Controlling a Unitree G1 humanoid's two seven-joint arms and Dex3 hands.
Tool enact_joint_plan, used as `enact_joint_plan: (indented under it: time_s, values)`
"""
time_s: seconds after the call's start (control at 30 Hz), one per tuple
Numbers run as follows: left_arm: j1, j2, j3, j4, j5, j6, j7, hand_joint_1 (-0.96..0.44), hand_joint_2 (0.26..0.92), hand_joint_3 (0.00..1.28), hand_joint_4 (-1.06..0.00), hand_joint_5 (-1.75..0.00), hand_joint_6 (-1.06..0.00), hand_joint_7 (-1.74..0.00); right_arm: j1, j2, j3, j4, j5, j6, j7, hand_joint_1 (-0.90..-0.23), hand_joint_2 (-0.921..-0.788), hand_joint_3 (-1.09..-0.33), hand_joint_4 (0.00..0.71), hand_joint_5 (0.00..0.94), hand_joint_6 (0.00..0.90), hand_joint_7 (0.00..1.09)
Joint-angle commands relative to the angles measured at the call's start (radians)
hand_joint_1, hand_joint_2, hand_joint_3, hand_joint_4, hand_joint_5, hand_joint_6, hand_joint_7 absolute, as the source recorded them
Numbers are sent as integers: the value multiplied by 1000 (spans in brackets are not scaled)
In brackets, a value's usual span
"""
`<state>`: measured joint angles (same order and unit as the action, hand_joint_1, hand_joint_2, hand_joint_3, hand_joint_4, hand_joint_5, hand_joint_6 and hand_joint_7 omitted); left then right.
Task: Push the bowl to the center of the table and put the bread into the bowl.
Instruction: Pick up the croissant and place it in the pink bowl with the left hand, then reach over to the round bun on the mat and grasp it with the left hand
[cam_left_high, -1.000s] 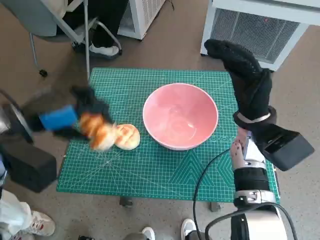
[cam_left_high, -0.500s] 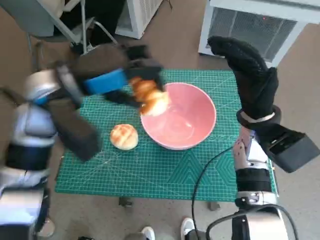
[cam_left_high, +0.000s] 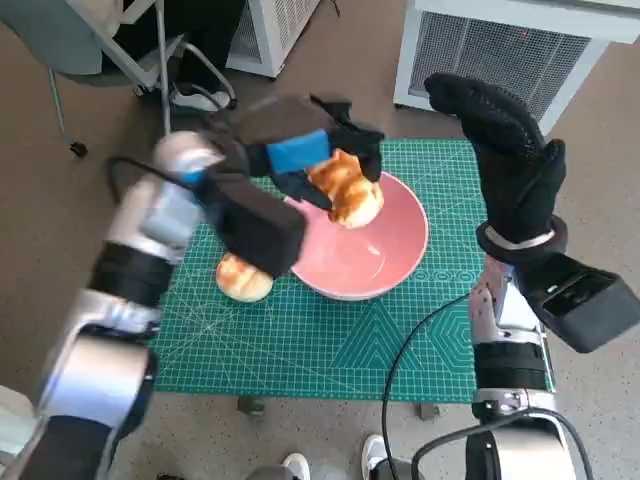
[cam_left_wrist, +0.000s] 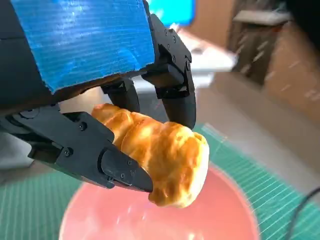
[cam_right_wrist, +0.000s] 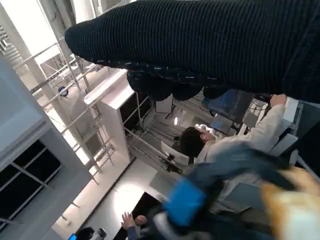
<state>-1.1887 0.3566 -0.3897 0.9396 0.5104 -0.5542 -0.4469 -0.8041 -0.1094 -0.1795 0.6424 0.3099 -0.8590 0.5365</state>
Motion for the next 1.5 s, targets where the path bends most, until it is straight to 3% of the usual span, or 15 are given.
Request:
enact_joint_plan:
  time_s: [0.03,0.2,0.23,0.27,0.3,0.33,0.4,0.43,0.53,0.6,0.77,1.2,1.5]
  values:
    - [-27,-30,-19,81,15,11,23,0,920,123,-575,-1159,-622,-1293,30,-2,8,-15,-10,14,-14,-572,-921,-834,247,0,-1,597]
    - [-20,-57,-31,127,19,31,26,-1,921,148,-575,-1199,-559,-1318,38,-6,11,-35,-8,22,-19,-575,-921,-840,242,0,-1,596]
    - [-18,-63,-35,131,20,49,14,0,921,193,-525,-1253,-506,-1368,40,-6,12,-40,-7,24,-21,-574,-921,-843,240,0,-1,595]
    - [-17,-66,-39,133,21,61,5,-68,921,226,-479,-1113,-476,-1405,43,-6,12,-45,-7,26,-23,-572,-921,-845,239,0,-1,595]
    - [-15,-69,-43,131,21,79,-13,-165,921,274,-469,-801,-432,-1461,44,-7,13,-48,-6,28,-24,-570,-921,-848,238,0,-1,594]
    - [-13,-70,-45,129,21,90,-24,-134,915,264,-432,-644,-376,-1300,46,-7,13,-51,-6,30,-24,-569,-921,-849,237,0,-1,593]
    - [-10,-68,-51,112,20,120,-60,-52,918,182,-283,-265,-333,-642,49,-9,13,-57,-8,33,-27,-564,-921,-851,236,0,-1,592]
    - [-8,-64,-52,100,19,133,-79,-30,919,151,-220,-171,-321,-439,51,-10,14,-61,-8,34,-29,-562,-921,-851,236,0,-1,591]
    - [-6,-50,-47,65,7,158,-124,-25,899,83,-115,-56,-280,-168,55,-11,15,-66,-8,39,-31,-556,-921,-851,236,0,-1,590]
    - [2,-33,-37,28,-4,167,-150,-44,881,54,-86,-28,-266,-96,56,-11,16,-67,-8,41,-32,-554,-921,-851,236,0,-1,590]
    - [44,24,-8,-80,-30,152,-174,-121,849,17,-57,-6,-239,-22,56,-9,19,-67,-9,46,-35,-552,-921,-852,236,1,-1,589]
    - [201,227,98,-295,-106,16,-160,-284,831,2,-172,-28,-299,-37,65,-14,23,-89,-4,62,-41,-542,-921,-859,234,0,-1,588]
    - [314,330,169,-372,-177,40,-210,-314,834,2,-212,-25,-322,-53,68,-13,23,-100,-6,67,-46,-541,-921,-864,233,0,-1,588]
